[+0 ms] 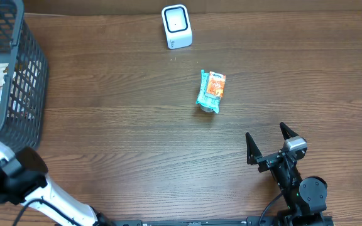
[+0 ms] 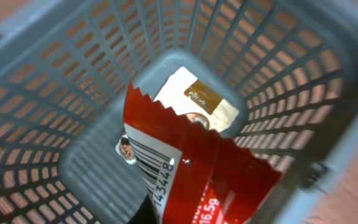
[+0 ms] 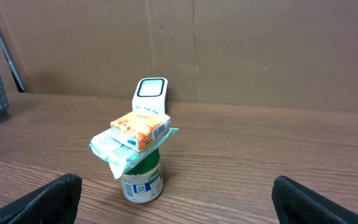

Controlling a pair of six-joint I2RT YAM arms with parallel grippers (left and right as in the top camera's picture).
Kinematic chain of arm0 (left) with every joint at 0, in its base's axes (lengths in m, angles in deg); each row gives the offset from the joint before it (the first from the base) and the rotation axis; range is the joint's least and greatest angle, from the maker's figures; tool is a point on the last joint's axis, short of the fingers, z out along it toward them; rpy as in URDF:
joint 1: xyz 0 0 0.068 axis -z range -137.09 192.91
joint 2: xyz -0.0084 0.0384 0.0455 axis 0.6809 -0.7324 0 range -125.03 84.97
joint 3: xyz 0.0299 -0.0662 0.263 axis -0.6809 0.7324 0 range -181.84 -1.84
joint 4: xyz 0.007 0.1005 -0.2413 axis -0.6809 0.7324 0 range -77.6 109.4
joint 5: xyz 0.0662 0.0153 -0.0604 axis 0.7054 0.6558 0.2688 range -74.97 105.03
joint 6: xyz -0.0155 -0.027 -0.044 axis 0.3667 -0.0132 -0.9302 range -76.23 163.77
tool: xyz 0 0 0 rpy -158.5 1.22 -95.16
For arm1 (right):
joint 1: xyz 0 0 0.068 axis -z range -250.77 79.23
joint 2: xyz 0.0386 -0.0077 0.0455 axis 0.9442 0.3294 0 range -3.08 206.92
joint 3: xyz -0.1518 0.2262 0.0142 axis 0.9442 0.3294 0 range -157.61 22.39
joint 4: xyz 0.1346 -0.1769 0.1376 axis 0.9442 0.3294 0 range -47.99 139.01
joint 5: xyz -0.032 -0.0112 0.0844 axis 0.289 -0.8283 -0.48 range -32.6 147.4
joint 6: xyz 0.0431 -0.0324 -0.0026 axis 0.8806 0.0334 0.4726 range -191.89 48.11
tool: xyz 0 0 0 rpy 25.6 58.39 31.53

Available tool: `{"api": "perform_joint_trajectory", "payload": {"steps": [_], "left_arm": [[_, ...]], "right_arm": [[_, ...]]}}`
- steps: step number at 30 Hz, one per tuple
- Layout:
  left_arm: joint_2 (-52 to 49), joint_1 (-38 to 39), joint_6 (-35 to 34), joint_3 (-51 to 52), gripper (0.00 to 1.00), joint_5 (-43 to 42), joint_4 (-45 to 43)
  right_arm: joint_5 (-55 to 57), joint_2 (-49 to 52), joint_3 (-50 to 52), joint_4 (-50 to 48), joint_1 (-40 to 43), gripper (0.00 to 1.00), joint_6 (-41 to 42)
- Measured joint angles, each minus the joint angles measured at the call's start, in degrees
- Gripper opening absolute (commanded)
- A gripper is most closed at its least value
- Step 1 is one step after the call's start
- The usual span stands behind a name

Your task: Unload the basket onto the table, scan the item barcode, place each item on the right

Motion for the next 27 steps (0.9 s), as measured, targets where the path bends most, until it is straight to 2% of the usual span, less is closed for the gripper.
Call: {"api": "perform_joint_trajectory", "payload": {"steps": [6,13,17,27], "left_arm": [[4.15,-0.02,-1.14,0.0,0.04,0.74,-1.4],[2.32,-0.02,-0.83,-0.04,0.04,2.99,-3.26],[-2.84,-0.02,1.03,-0.28,0.04,3.69,-3.78],[-23.93,-0.02,6.54,-0.17,0.04,3.98,-5.35]], "right_arm": [[-0.02,0.0,0.0,0.04,-0.02,1.0,0.0],[0.0,0.0,0.0,-0.02,0.0,1.0,-0.04],[0.0,0.0,0.0,-0.02,-0.02,1.0,0.0],[-0.02,0.0,0.0,0.02,-0.02,1.0,-0.04]]}}
